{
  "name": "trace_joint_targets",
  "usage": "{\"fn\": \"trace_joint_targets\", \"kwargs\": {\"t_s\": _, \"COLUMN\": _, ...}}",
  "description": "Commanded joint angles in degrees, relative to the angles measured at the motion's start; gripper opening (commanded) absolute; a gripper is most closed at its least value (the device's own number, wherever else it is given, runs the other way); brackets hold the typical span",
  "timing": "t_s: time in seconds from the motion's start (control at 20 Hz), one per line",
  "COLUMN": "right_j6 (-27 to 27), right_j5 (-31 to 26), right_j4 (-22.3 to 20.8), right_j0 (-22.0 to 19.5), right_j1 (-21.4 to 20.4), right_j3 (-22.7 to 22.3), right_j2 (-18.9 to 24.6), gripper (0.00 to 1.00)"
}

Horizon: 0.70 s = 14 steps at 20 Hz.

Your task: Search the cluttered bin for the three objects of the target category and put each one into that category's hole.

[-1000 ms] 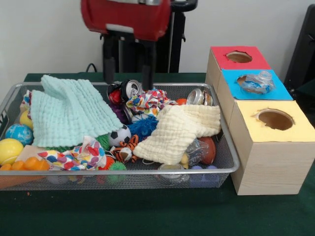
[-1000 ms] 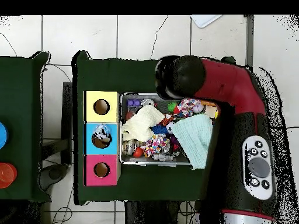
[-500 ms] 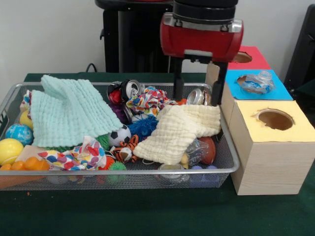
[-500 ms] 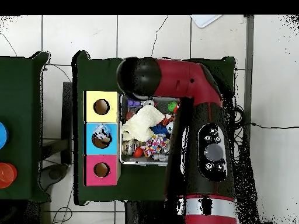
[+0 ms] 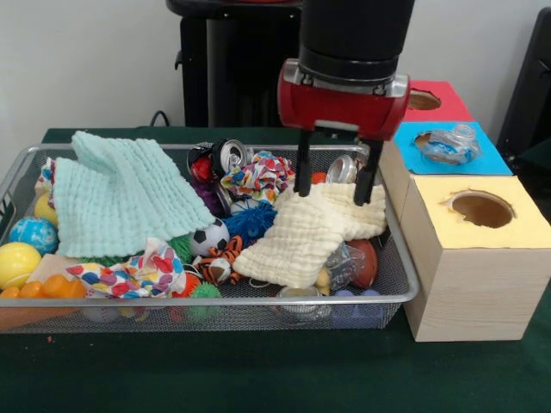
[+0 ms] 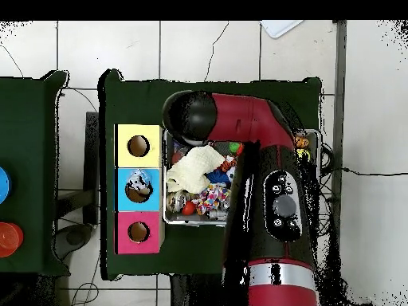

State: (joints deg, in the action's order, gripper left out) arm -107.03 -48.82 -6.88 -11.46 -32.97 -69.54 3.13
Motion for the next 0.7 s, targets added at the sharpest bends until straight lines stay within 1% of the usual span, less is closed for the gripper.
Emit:
{"fn": "trace_joint_targets", "kwargs": {"t_s": 0.05, "right_j6": -7.7, "right_j5": 3.8, "right_j4": -3.6, "right_j0": -0.5, "right_j1": 3.1, "right_j3": -7.5, "right_j2": -3.2, "gripper": 1.00}}
{"fn": "trace_joint_targets", "kwargs": {"t_s": 0.15, "right_j6": -8.5, "right_j5": 5.0, "right_j4": -2.5, "right_j0": -0.7, "right_j1": 3.7, "right_j3": -7.6, "right_j2": -2.9, "gripper": 1.00}}
{"fn": "trace_joint_targets", "kwargs": {"t_s": 0.3, "right_j6": -10.5, "right_j5": 7.6, "right_j4": 1.3, "right_j0": -1.5, "right_j1": 5.1, "right_j3": -8.7, "right_j2": -0.7, "gripper": 1.00}}
{"fn": "trace_joint_targets", "kwargs": {"t_s": 0.45, "right_j6": -12.3, "right_j5": 7.3, "right_j4": 4.2, "right_j0": -0.7, "right_j1": 5.4, "right_j3": -8.2, "right_j2": 0.6, "gripper": 1.00}}
{"fn": "trace_joint_targets", "kwargs": {"t_s": 0.7, "right_j6": -13.7, "right_j5": 4.1, "right_j4": 6.9, "right_j0": 1.2, "right_j1": 4.7, "right_j3": -6.7, "right_j2": -0.6, "gripper": 1.00}}
